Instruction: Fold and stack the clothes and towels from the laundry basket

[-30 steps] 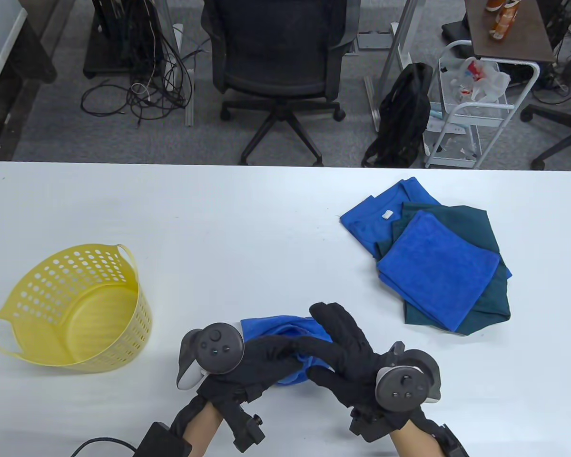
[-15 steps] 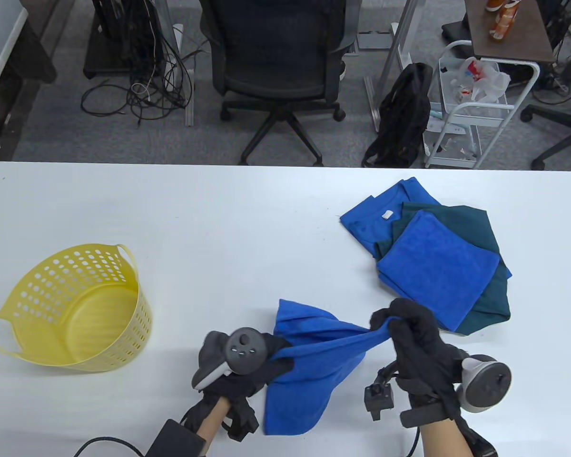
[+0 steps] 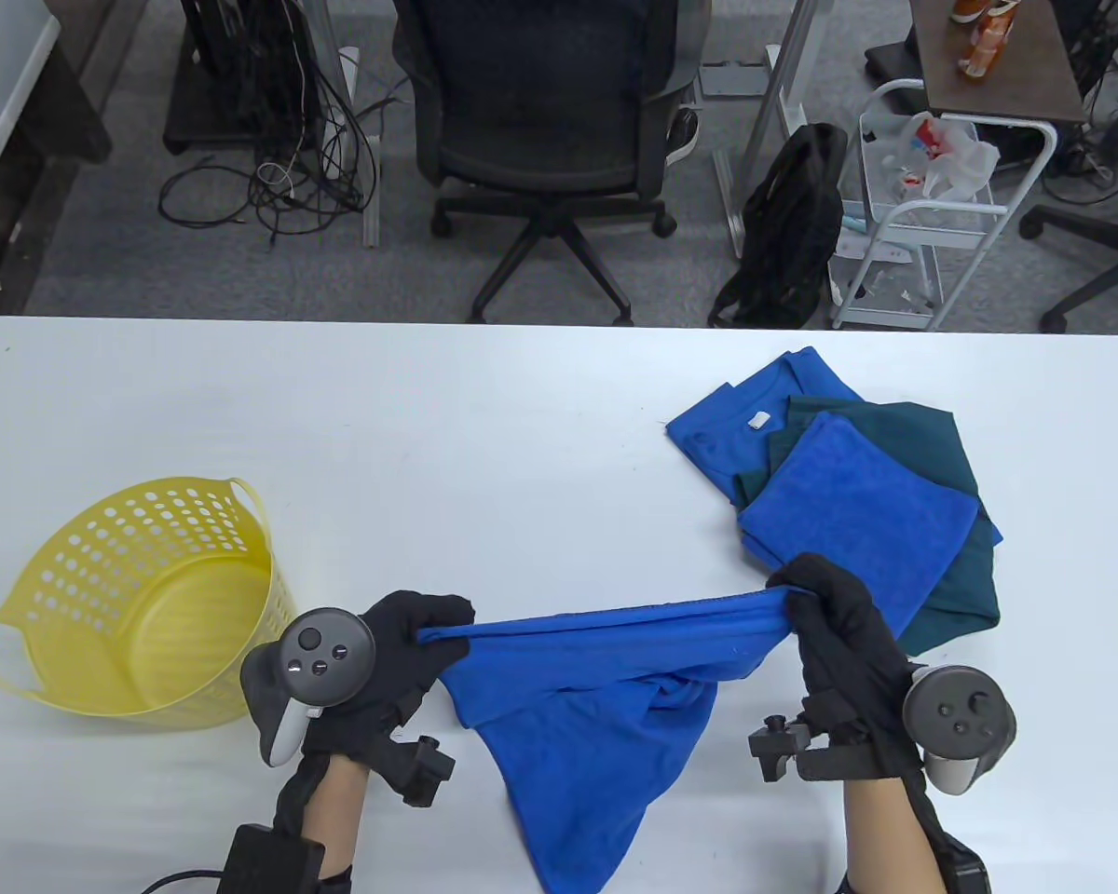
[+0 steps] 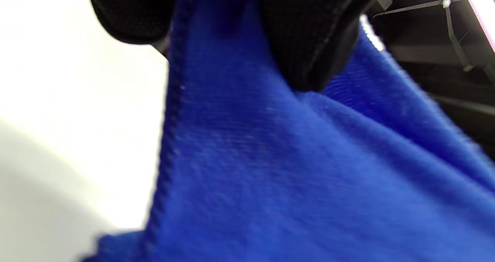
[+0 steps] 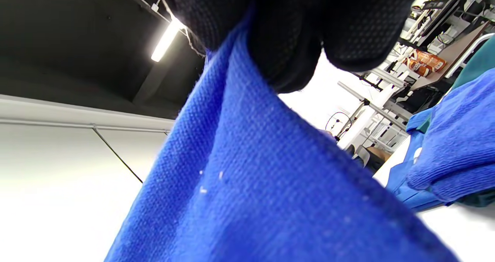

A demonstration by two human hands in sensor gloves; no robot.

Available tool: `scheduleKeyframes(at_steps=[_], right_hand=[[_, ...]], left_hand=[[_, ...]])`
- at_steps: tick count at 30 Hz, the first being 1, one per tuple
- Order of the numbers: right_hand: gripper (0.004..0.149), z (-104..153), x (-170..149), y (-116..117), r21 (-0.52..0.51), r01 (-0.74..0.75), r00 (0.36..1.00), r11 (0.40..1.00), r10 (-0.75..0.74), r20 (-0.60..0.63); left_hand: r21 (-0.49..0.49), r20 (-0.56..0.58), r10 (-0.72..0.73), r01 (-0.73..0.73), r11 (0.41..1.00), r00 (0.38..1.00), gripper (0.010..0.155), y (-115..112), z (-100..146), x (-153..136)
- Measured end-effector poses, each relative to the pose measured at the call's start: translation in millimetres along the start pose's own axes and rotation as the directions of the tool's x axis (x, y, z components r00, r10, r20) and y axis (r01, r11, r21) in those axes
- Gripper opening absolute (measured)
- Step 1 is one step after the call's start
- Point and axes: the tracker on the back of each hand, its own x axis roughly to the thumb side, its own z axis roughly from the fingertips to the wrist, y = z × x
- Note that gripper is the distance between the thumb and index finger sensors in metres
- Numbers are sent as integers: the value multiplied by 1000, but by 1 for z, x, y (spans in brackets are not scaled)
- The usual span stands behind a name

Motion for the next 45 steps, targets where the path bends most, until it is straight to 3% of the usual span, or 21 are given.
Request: scheduleKeyframes(at_steps=[4,8,10,12,14,17,20,23,29,33,39,41,42,44,45], right_hand=[[48,1,0,1,0,-64,998,998,64,6],[49,2,-2,-2,-39,-152,988,988,151,-15],[49,3,-4,-5,-63,-214,976,975,212,-42],[49,3,-7,-7,-85,-305,952,948,302,-45],[49,3,-9,-8,-88,-365,931,927,362,-44],[51,2,-11,-8,-80,-431,902,899,428,-51],[54,2,-12,-5,-51,-468,884,882,466,-50],[54,2,-9,0,-31,-506,863,862,505,-18],[45,3,-6,4,-12,-497,868,868,497,10],[34,3,-7,3,-18,-468,884,884,468,11],[33,4,-5,0,-56,-417,908,907,418,2],[35,2,-4,-1,-13,-417,909,909,417,-14],[36,0,-4,-1,34,-373,927,927,374,-26],[39,-6,-6,-1,242,-78,986,967,111,-123],[40,-10,-10,1,342,175,967,923,-95,-237]], left_hand=[[52,-54,-260,263,963,964,39,-9,3,8],[36,-42,-365,367,930,930,46,-14,4,9],[4,35,-314,315,949,949,53,-15,2,8],[-125,177,-159,182,975,971,59,-14,-3,5],[-235,245,-6,65,970,969,54,-13,-6,3],[-294,253,60,18,956,966,48,-8,-8,1],[-237,224,-11,66,969,975,48,-2,-7,0],[-91,131,-159,172,981,978,47,1,-2,5],[108,-33,-387,389,915,921,43,3,6,12],[184,-90,-396,406,895,914,44,9,8,9],[237,-89,-322,334,912,942,43,15,11,11],[195,-51,-248,253,948,967,43,15,10,11],[110,-13,-173,173,979,985,43,16,8,12],[-59,-27,91,-92,994,996,44,19,5,11],[-161,-56,280,-286,945,958,45,19,0,11]])
